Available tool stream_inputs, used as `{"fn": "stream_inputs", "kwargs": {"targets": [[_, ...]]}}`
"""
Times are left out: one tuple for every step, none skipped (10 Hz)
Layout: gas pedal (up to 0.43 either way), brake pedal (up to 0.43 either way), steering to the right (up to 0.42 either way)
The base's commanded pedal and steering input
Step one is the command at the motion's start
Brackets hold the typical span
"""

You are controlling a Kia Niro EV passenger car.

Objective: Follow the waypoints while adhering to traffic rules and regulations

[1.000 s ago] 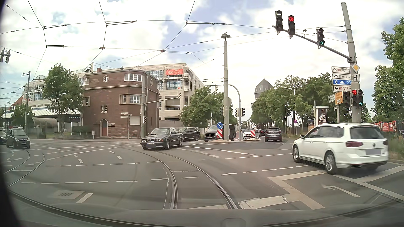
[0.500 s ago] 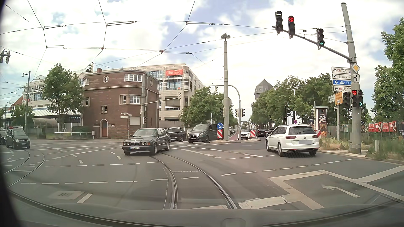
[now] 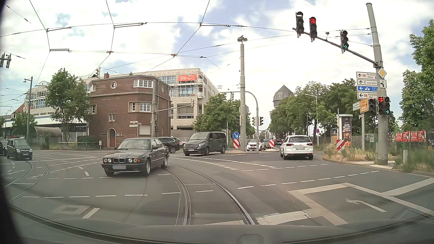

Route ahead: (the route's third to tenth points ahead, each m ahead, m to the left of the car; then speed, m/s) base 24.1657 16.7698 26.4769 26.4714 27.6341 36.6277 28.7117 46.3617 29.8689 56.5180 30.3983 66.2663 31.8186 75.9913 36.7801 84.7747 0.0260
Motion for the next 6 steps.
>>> {"fn": "stream_inputs", "kwargs": {"targets": [[0.000,0.232,-0.111],[0.000,0.232,-0.111],[0.000,0.238,-0.111],[0.000,0.238,-0.110],[0.000,0.238,-0.111],[0.000,0.232,-0.111]]}}
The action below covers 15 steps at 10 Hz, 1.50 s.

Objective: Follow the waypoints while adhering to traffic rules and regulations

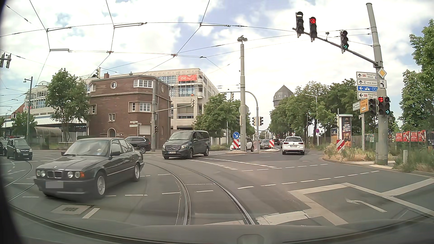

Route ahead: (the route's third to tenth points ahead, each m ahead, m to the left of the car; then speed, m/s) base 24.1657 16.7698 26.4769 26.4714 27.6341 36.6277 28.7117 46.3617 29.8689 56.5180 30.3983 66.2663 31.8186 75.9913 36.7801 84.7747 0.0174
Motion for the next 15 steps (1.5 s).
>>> {"fn": "stream_inputs", "kwargs": {"targets": [[0.000,0.232,-0.110],[0.000,0.232,-0.110],[0.000,0.232,-0.111],[0.000,0.238,-0.111],[0.000,0.232,-0.110],[0.000,0.232,-0.111],[0.000,0.232,-0.111],[0.000,0.232,-0.111],[0.000,0.232,-0.111],[0.000,0.232,-0.111],[0.000,0.232,-0.111],[0.000,0.232,-0.111],[0.000,0.232,-0.111],[0.000,0.232,-0.111],[0.000,0.232,-0.110]]}}
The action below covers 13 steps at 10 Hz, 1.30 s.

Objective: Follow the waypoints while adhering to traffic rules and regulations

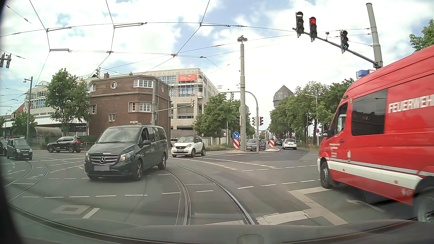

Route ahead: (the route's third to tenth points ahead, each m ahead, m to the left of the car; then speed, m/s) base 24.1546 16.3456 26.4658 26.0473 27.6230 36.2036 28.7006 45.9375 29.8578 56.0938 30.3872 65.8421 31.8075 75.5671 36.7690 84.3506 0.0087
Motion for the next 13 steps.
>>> {"fn": "stream_inputs", "kwargs": {"targets": [[0.000,0.238,-0.110],[0.000,0.232,-0.110],[0.000,0.232,-0.111],[0.000,0.238,-0.111],[0.000,0.238,-0.111],[0.000,0.238,-0.112],[0.000,0.238,-0.111],[0.000,0.238,-0.112],[0.000,0.238,-0.111],[0.000,0.238,-0.112],[0.000,0.238,-0.111],[0.000,0.232,-0.112],[0.000,0.238,-0.112]]}}
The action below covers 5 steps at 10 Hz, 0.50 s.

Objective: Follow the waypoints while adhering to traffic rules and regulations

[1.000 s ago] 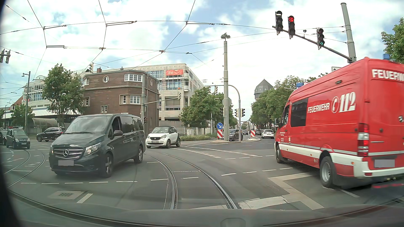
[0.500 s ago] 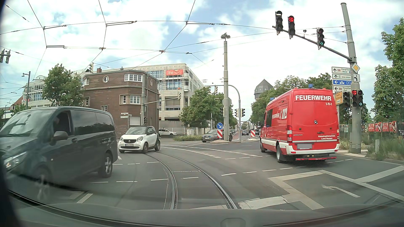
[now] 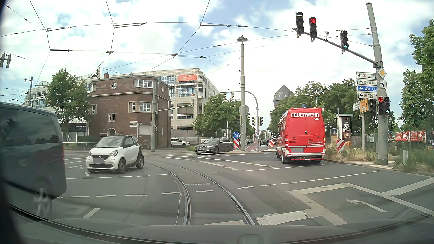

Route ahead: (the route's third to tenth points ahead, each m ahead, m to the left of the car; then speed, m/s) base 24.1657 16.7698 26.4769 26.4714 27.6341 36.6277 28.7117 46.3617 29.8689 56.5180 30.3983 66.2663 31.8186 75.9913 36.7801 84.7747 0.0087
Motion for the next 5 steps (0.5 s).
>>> {"fn": "stream_inputs", "kwargs": {"targets": [[0.000,0.238,-0.112],[0.000,0.238,-0.111],[0.000,0.238,-0.112],[0.000,0.238,-0.112],[0.000,0.238,-0.111]]}}
